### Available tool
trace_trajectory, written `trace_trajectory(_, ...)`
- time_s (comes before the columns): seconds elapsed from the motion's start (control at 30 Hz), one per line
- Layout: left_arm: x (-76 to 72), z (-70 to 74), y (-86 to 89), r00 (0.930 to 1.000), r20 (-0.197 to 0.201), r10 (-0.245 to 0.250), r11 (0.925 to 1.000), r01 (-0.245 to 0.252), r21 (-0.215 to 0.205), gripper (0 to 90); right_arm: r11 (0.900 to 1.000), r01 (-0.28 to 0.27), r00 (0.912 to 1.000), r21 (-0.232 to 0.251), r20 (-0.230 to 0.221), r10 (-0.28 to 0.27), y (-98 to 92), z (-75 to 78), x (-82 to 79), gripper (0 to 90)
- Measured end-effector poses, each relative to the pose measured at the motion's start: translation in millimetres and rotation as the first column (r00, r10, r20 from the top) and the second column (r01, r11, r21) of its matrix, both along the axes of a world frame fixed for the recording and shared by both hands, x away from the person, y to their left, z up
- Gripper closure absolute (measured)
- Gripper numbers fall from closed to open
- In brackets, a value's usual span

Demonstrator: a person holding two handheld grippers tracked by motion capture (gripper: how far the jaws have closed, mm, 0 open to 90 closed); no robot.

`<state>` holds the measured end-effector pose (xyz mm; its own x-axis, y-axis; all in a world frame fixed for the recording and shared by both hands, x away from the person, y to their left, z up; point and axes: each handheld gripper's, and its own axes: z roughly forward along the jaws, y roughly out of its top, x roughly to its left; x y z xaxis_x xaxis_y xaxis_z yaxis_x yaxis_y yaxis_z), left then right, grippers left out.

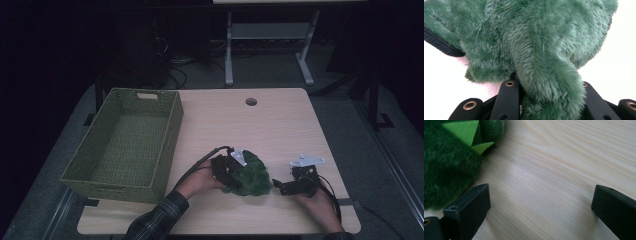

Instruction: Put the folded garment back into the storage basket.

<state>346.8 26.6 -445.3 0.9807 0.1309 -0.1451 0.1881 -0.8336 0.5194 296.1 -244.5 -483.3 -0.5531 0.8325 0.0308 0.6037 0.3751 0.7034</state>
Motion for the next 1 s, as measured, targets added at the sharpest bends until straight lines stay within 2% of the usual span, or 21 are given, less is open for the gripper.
trace_trajectory(0.2,0.4,14.4,7.5,0.9989,0.010,0.046,0.9989,-0.046,-0.004,70.0,1.000,0.001,1.0000,0.000,-0.001,-0.001,0.0,0.0,0.0,1.9)
trace_trajectory(0.53,8.7,52.7,30.4,0.9926,0.000,0.122,0.9924,-0.122,-0.021,68.9,1.000,0.000,1.0000,0.000,0.000,0.000,0.1,0.0,0.0,1.9)
trace_trajectory(0.73,11.2,77.9,47.1,0.9867,0.020,0.161,0.9866,-0.161,-0.029,68.8,1.000,0.001,1.0000,-0.001,-0.001,-0.001,0.0,0.1,0.0,1.9)
trace_trajectory(0.8,12.7,87.0,54.4,0.9838,0.025,0.178,0.9837,-0.177,-0.031,68.8,1.000,0.001,1.0000,-0.001,0.000,-0.001,0.0,0.1,-0.1,1.9)
trace_trajectory(1.0,17.0,111.5,81.5,0.9674,0.046,0.249,0.9679,-0.247,-0.048,68.8,1.000,0.001,1.0000,0.000,-0.001,-0.001,0.0,0.1,-0.1,1.9)
